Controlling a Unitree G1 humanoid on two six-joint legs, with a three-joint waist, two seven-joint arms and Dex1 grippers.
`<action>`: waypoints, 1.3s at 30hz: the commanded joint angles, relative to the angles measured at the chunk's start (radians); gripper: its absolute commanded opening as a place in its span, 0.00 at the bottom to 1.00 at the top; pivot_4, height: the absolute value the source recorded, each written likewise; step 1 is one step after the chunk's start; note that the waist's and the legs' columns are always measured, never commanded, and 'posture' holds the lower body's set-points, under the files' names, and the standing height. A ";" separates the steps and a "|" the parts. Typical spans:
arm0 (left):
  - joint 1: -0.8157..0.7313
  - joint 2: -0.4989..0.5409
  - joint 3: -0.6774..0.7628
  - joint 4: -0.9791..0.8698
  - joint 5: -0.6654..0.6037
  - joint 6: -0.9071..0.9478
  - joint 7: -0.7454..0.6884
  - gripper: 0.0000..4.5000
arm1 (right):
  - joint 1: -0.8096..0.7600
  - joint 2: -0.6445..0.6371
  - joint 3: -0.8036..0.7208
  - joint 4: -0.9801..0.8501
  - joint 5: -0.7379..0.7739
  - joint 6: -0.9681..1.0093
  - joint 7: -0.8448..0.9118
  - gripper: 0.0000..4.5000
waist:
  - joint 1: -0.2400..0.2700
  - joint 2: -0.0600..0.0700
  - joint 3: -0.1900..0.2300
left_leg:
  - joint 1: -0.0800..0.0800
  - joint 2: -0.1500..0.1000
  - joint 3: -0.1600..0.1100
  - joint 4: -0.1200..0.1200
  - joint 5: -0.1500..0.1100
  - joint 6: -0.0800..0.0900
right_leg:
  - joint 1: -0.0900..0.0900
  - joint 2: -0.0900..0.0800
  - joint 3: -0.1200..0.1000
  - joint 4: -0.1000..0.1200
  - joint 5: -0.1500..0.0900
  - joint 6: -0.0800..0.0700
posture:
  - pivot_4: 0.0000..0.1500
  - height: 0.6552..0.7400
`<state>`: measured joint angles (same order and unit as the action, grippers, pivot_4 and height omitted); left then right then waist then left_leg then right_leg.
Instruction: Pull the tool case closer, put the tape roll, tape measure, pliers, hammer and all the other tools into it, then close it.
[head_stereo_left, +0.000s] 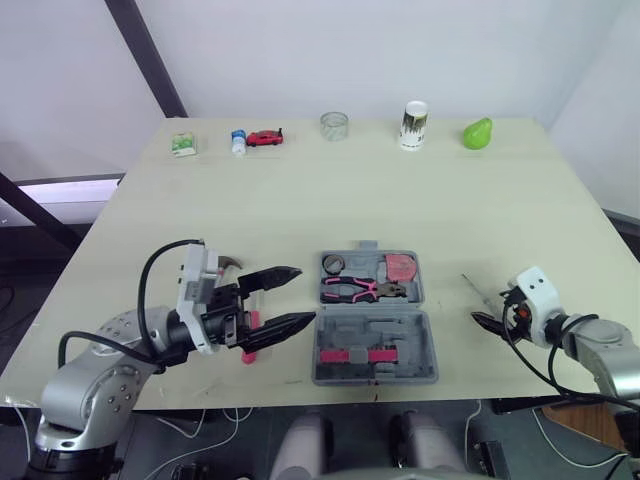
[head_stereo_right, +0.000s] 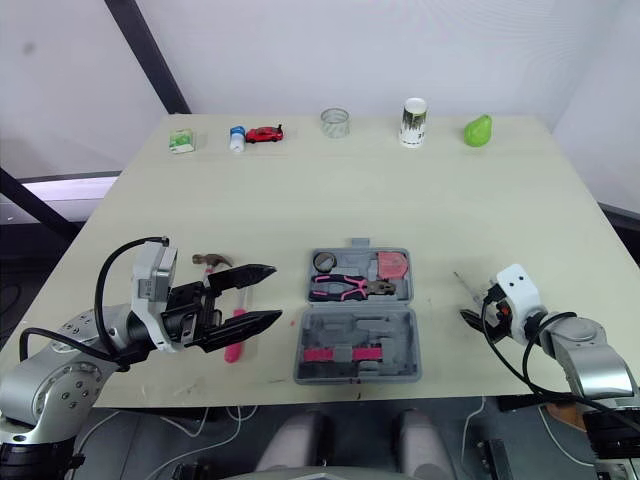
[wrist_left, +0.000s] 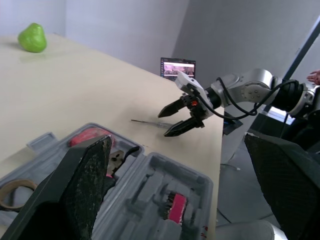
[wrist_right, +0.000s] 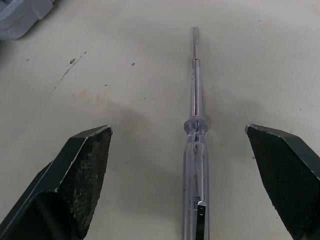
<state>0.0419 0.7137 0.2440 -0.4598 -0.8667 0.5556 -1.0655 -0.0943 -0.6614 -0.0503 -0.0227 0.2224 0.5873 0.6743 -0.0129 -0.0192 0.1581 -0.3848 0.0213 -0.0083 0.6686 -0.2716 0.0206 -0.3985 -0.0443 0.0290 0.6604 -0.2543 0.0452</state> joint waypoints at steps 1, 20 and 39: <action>0.005 0.004 0.010 -0.010 -0.005 -0.019 -0.015 1.00 | -0.029 -0.003 -0.014 -0.026 0.008 0.029 -0.005 0.94 | 0.000 0.000 0.000 | 0.000 0.000 0.000 0.000 0.000 0.000 | 0.000 0.000 0.000 0.000 0.000 0.000 | 1.00 1.00; 0.079 -0.004 0.035 -0.027 -0.001 -0.063 -0.015 1.00 | 0.138 0.309 -0.144 -0.413 0.031 0.350 -0.390 0.02 | 0.000 0.001 0.001 | -0.001 0.002 -0.002 -0.001 0.000 0.000 | -0.001 0.001 0.000 0.000 0.000 0.000 | 1.00 1.00; 0.082 0.008 0.017 -0.003 -0.009 -0.048 -0.053 1.00 | 0.186 0.388 -0.185 -0.519 0.090 0.489 -0.452 0.71 | -0.001 0.001 0.001 | -0.003 0.002 0.000 -0.001 0.000 0.000 | -0.004 0.000 0.001 0.000 -0.002 -0.003 | 1.00 1.00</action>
<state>0.1211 0.7104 0.2448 -0.4578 -0.8619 0.5141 -1.0994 0.0986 -0.2297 -0.1847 -0.4972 0.2676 1.0252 0.1772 -0.0135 -0.0179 0.1591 -0.3875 0.0229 -0.0083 0.6676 -0.2716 0.0206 -0.4026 -0.0446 0.0296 0.6606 -0.2561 0.0425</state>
